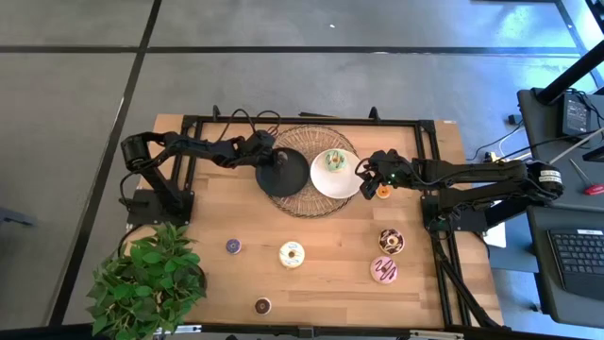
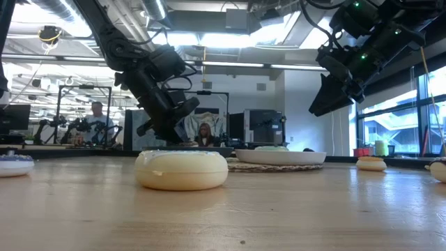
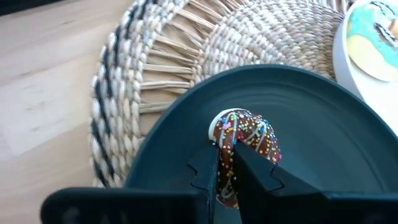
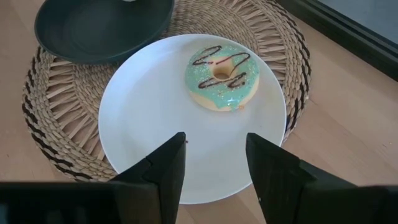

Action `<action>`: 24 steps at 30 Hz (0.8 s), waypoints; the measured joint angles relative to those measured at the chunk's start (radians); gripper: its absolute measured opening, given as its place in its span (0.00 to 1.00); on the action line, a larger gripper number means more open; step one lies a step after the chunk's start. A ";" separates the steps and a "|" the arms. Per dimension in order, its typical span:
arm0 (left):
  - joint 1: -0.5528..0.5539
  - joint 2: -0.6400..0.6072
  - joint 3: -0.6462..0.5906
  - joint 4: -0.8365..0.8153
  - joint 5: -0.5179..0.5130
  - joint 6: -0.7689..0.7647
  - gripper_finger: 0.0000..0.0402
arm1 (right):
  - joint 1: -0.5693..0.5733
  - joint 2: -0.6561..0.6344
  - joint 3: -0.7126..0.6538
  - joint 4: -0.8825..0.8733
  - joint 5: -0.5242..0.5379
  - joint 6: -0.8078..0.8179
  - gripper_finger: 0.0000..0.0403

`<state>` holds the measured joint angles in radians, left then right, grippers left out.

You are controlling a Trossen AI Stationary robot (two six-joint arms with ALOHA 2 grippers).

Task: Pick & Place donuts
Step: Put the small brown donut on the black plate

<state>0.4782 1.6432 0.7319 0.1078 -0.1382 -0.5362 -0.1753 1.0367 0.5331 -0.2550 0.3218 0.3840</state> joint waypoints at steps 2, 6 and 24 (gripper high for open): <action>0.000 0.000 0.000 0.000 -0.002 0.000 0.10 | 0.000 0.000 0.000 0.000 0.000 0.000 0.42; 0.000 0.000 0.000 0.000 0.000 0.000 0.13 | 0.000 0.000 0.000 0.000 0.000 0.000 0.42; 0.000 0.000 0.000 0.000 0.001 0.000 0.28 | 0.000 0.000 0.000 0.000 0.000 0.000 0.42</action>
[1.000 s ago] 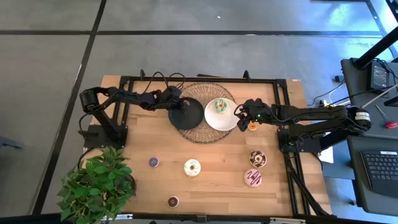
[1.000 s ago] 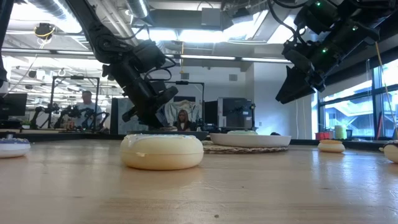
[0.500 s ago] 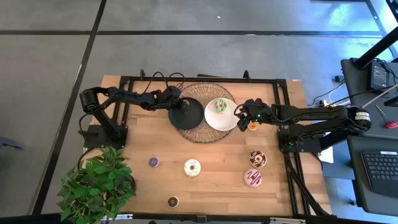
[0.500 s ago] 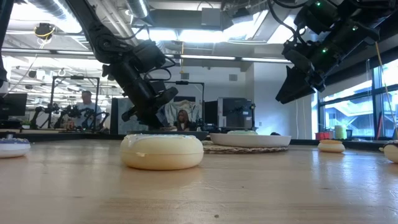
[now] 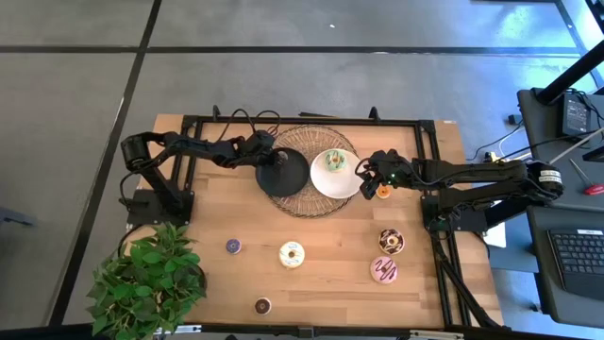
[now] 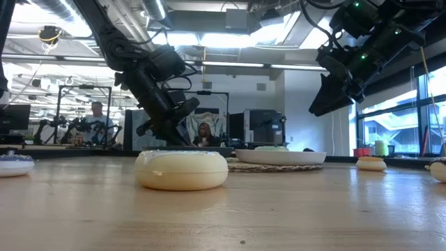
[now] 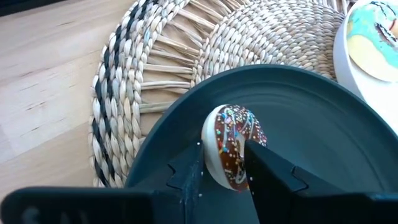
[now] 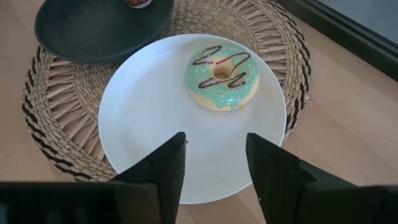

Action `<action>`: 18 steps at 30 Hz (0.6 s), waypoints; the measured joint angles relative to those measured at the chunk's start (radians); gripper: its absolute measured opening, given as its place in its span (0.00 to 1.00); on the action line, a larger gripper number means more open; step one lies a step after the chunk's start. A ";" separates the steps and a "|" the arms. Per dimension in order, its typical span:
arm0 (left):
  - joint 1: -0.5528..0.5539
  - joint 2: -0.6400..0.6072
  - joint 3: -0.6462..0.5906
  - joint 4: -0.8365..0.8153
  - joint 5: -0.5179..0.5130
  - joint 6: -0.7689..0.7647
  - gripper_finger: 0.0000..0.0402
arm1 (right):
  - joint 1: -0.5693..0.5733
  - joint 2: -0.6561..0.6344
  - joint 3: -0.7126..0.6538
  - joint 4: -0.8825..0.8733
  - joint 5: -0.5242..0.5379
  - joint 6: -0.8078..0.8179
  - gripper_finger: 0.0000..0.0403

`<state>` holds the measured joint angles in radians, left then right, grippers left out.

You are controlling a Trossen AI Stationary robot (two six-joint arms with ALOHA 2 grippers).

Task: Pick & Place donuts
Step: Put the small brown donut on the black plate, then put the small violet donut on the black plate

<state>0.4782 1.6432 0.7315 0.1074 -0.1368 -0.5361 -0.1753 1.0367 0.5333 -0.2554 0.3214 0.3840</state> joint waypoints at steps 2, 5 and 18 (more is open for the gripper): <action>0.000 -0.003 0.000 -0.001 0.000 0.000 0.29 | 0.000 0.000 0.000 0.000 0.000 0.000 0.42; 0.003 -0.022 -0.001 -0.002 0.001 0.000 0.29 | 0.000 0.000 0.000 -0.001 0.000 0.000 0.42; -0.044 -0.154 -0.001 -0.019 0.200 0.133 0.29 | 0.000 0.000 0.000 -0.005 0.000 0.000 0.42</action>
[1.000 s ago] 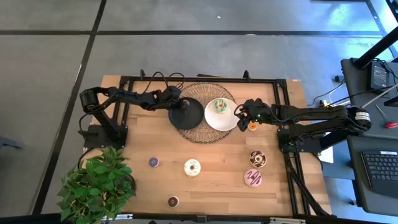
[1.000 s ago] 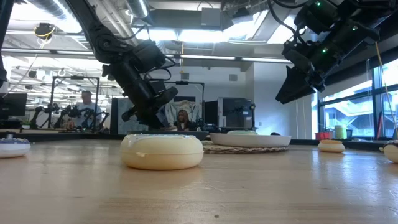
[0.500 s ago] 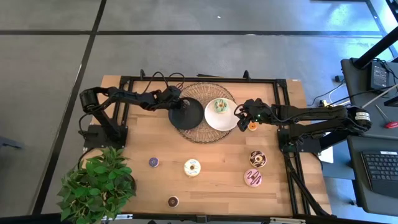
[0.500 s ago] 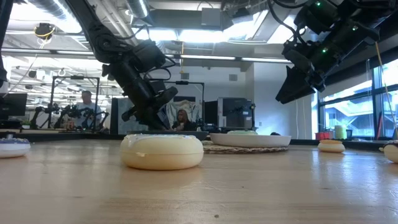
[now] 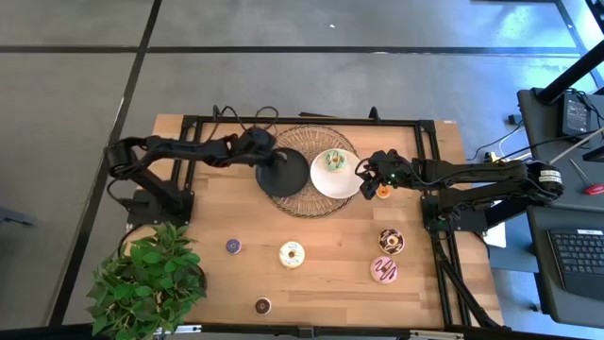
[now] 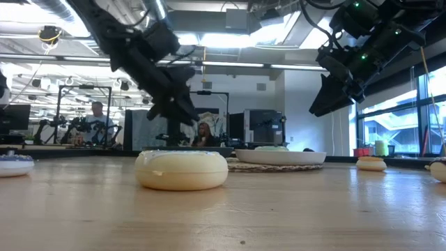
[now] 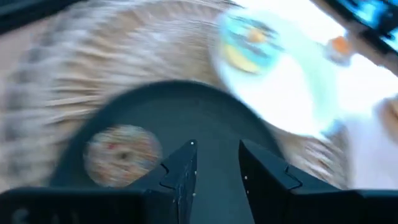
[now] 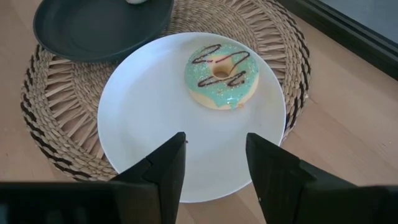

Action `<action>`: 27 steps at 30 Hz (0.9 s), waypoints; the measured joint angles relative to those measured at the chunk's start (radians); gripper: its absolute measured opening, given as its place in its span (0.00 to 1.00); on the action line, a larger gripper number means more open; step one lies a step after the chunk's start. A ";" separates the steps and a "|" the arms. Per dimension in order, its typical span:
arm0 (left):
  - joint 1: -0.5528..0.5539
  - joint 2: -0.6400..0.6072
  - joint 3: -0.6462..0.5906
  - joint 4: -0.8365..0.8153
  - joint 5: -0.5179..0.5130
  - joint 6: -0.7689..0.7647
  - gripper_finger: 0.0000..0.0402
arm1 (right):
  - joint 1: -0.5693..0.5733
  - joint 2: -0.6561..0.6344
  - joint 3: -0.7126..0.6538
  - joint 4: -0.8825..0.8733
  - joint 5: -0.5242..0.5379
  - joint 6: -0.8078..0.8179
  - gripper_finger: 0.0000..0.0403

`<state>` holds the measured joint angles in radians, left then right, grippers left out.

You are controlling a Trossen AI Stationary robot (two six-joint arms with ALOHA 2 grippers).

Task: Pick & Place donuts
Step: Put the small violet donut on the black plate

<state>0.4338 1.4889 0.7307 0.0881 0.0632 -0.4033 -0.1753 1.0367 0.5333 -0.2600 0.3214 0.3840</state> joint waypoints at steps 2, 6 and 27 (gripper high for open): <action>-0.042 -0.018 0.000 -0.019 0.015 0.048 0.29 | 0.000 0.000 0.000 0.000 0.000 0.000 0.42; -0.140 -0.068 0.000 -0.148 0.017 0.104 0.28 | 0.000 0.000 0.000 -0.002 0.000 0.000 0.42; -0.740 -0.132 0.000 -0.728 -0.089 -0.427 0.28 | 0.000 0.000 0.000 -0.003 0.000 0.006 0.42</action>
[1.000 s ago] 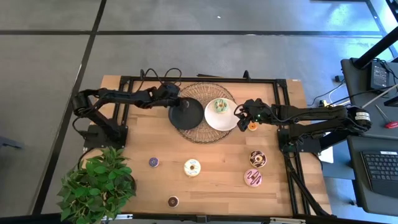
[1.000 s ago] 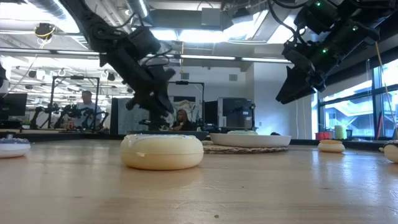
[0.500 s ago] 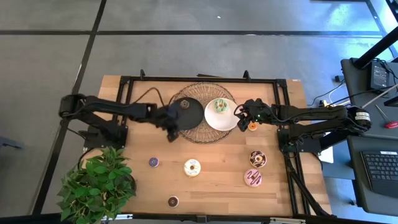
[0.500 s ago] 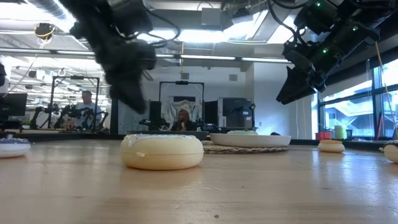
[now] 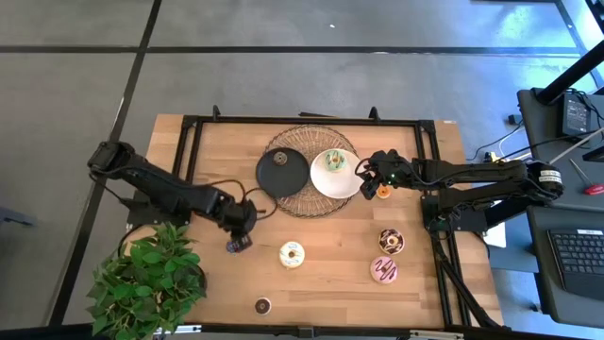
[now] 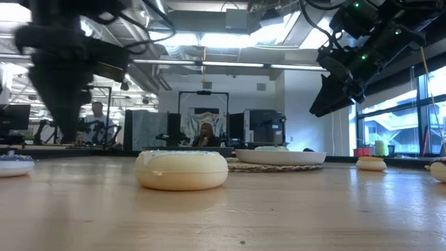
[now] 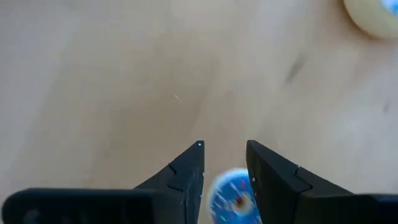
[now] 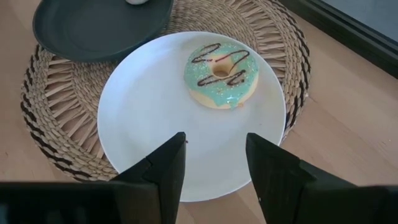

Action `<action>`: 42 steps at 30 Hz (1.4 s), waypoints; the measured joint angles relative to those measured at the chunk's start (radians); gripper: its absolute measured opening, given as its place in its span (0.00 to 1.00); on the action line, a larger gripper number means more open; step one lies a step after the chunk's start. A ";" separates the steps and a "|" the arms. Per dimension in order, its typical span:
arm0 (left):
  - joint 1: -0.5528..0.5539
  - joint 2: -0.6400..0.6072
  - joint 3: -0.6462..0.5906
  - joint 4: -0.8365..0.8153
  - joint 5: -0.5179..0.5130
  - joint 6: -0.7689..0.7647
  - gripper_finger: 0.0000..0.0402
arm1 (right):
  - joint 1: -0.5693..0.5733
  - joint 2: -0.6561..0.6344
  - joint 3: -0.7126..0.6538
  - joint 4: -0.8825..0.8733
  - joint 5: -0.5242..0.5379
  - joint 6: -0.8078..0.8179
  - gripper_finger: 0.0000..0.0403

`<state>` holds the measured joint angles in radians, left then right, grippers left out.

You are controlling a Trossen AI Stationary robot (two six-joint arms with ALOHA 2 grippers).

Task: Pick & Place donuts
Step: Put the small violet donut on the black plate

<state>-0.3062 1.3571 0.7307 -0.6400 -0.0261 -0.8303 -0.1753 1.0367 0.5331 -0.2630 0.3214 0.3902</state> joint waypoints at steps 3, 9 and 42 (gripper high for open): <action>-0.057 0.000 0.000 -0.001 0.000 -0.034 0.28 | 0.000 0.000 0.000 0.000 0.000 0.001 0.42; -0.136 0.000 0.000 -0.004 -0.036 -0.047 0.28 | 0.000 0.000 0.000 0.000 0.000 0.008 0.42; -0.193 0.034 -0.087 0.032 -0.062 0.007 0.25 | 0.000 0.000 0.000 0.000 0.000 0.020 0.42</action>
<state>-0.4988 1.3912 0.6441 -0.6076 -0.0879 -0.8237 -0.1753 1.0367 0.5333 -0.2628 0.3214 0.4103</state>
